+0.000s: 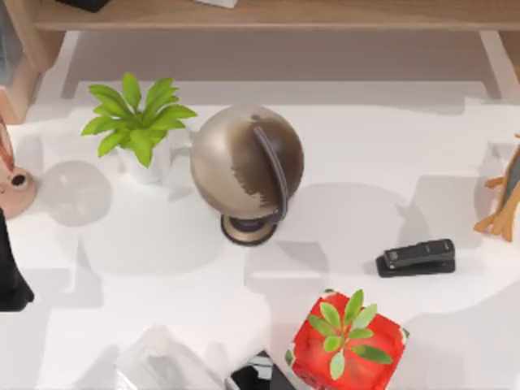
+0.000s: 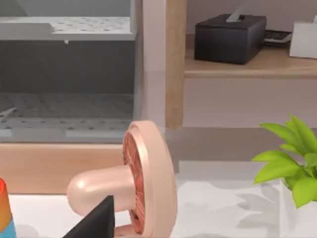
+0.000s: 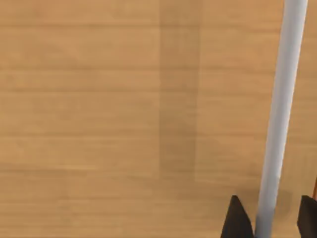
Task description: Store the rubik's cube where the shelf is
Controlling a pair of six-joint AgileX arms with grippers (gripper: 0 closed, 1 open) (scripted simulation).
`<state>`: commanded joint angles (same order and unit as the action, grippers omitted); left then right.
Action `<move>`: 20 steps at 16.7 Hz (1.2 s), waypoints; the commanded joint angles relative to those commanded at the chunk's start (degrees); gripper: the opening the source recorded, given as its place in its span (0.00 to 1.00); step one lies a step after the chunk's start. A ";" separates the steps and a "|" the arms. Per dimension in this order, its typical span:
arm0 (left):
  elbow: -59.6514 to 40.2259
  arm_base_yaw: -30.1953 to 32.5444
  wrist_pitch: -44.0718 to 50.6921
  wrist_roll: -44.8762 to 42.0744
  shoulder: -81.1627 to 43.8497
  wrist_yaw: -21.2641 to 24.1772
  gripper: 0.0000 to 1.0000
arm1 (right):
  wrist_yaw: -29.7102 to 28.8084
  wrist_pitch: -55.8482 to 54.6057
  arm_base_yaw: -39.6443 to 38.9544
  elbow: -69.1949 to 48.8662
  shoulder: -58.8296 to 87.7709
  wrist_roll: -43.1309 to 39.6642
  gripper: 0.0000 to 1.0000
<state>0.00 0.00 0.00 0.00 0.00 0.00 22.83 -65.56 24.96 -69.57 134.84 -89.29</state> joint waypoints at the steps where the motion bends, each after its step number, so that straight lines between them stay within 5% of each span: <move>1: 0.00 0.00 0.00 0.00 0.00 0.00 1.00 | 0.00 0.00 0.00 0.00 0.00 0.00 0.02; 12: 0.00 0.00 0.00 0.00 0.00 0.00 1.00 | 0.38 -0.80 0.67 0.99 -0.73 0.11 0.00; 20: 0.00 0.00 0.00 0.00 0.00 0.00 1.00 | 3.64 -8.53 3.73 15.62 -6.75 0.13 0.00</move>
<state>0.00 0.00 0.00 0.00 0.00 0.00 26.47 -74.10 28.68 -53.94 128.10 -89.16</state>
